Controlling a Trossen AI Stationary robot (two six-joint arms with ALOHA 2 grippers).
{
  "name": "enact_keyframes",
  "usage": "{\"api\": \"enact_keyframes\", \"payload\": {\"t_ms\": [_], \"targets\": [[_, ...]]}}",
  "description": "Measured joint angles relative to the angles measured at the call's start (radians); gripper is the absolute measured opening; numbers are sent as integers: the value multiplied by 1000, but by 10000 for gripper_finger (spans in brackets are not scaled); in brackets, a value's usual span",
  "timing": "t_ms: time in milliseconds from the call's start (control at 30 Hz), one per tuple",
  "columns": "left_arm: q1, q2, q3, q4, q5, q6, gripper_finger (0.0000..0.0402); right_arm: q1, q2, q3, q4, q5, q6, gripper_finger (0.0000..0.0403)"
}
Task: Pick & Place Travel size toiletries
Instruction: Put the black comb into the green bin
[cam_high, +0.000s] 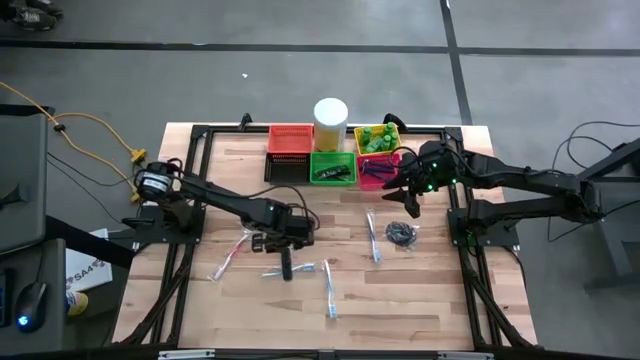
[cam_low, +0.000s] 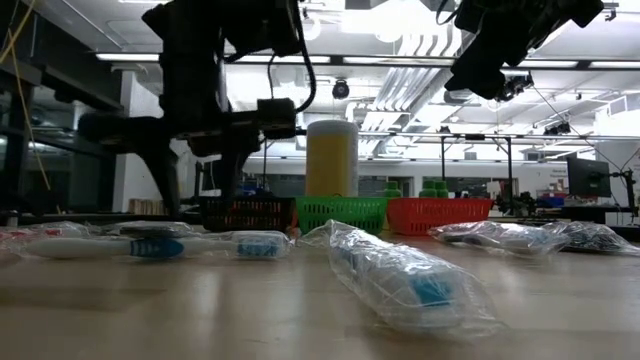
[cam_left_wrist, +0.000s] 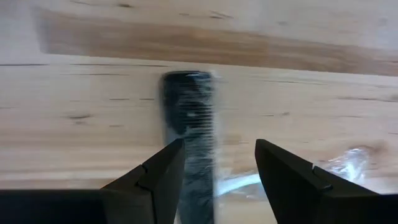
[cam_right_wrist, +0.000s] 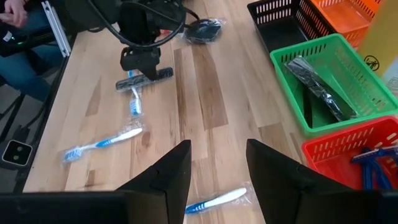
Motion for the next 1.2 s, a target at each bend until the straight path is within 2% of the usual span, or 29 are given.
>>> {"api": "enact_keyframes", "payload": {"t_ms": [233,467,567,733,833,1200], "targets": [[-22,8,-1,-48,10,-43,194,0,0,0,-6,0,0,148],[-50,7,-1,-19,-14,-32,196,0,0,0,-10,2,-7,148],[-50,7,-1,-11,-32,-24,212,0,0,0,-10,4,-7,148],[-49,7,-1,-19,-35,-25,267,0,0,0,-10,4,-7,148],[-49,7,-1,-18,1,-31,294,0,0,0,-11,4,-7,148],[-49,72,1,27,42,-50,303,0,0,0,-17,3,-4,148]]}}
